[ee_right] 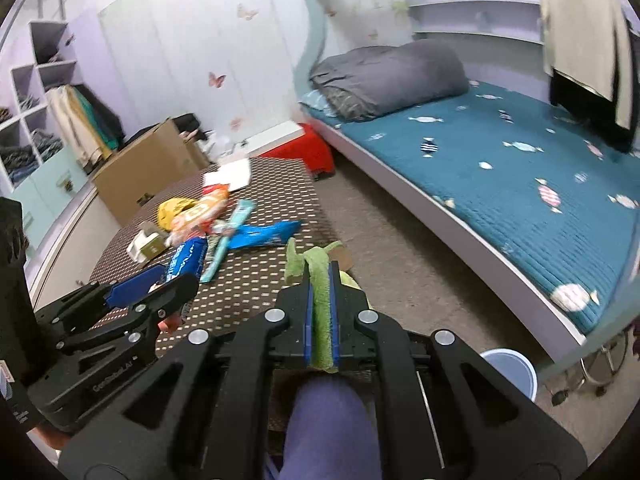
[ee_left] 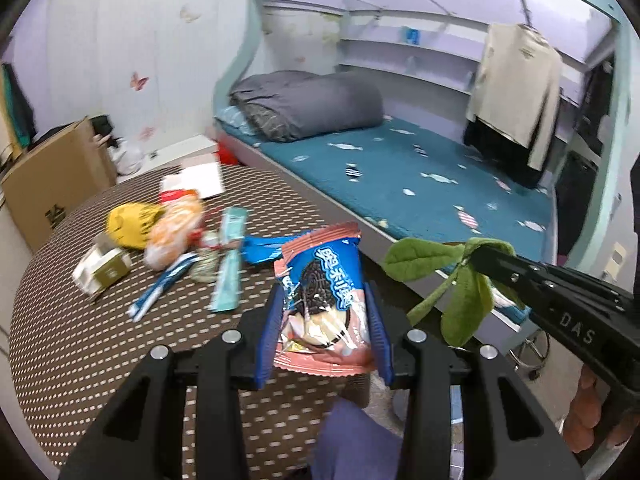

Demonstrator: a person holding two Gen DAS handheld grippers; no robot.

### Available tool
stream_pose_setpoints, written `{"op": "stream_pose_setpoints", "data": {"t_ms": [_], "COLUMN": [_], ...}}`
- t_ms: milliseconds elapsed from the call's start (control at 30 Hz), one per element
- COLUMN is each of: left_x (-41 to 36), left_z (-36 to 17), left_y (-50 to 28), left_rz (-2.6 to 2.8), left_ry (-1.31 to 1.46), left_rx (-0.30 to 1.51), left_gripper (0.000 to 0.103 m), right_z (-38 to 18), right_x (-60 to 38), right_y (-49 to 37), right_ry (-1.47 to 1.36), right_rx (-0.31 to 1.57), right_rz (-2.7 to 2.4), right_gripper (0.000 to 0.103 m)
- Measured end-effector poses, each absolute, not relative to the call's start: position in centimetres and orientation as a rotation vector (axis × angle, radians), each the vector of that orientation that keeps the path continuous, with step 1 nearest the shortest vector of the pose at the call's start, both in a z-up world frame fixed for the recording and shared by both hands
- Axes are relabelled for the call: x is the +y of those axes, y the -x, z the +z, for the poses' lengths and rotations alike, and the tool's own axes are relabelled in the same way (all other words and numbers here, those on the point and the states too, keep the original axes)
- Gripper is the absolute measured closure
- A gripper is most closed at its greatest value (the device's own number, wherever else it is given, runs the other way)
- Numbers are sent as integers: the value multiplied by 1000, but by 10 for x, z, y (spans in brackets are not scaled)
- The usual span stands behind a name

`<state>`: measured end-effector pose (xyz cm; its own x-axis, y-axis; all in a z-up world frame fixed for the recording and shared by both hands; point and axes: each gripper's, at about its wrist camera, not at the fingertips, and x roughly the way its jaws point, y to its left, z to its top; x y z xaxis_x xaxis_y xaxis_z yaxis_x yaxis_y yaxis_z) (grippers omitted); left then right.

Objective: Collect trash
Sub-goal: 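Carry the wrapper in the left gripper while the right carries the plush to the bin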

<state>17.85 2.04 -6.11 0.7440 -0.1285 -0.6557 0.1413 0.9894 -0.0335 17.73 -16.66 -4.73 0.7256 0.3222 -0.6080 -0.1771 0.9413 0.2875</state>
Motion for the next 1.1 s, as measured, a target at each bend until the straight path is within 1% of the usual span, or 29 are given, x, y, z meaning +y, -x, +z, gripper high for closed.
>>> {"op": "stream_pose_setpoints", "data": {"t_ms": [600, 867, 1100], "left_x": [-122, -177, -222], "left_z": [-72, -89, -111], "left_y": [-176, -173, -171], "left_rz": [-463, -569, -649], "left_ry": [-183, -255, -328], "left_rx": [740, 781, 825], "left_gripper": [63, 63, 63], "right_z": [-72, -78, -96], "right_x": [-294, -330, -363], "right_y": [-142, -116, -98], "right_ry": [-363, -373, -429], "right_rx": [716, 708, 728], "right_rz": [-26, -148, -250], "right_gripper": [96, 96, 96]}}
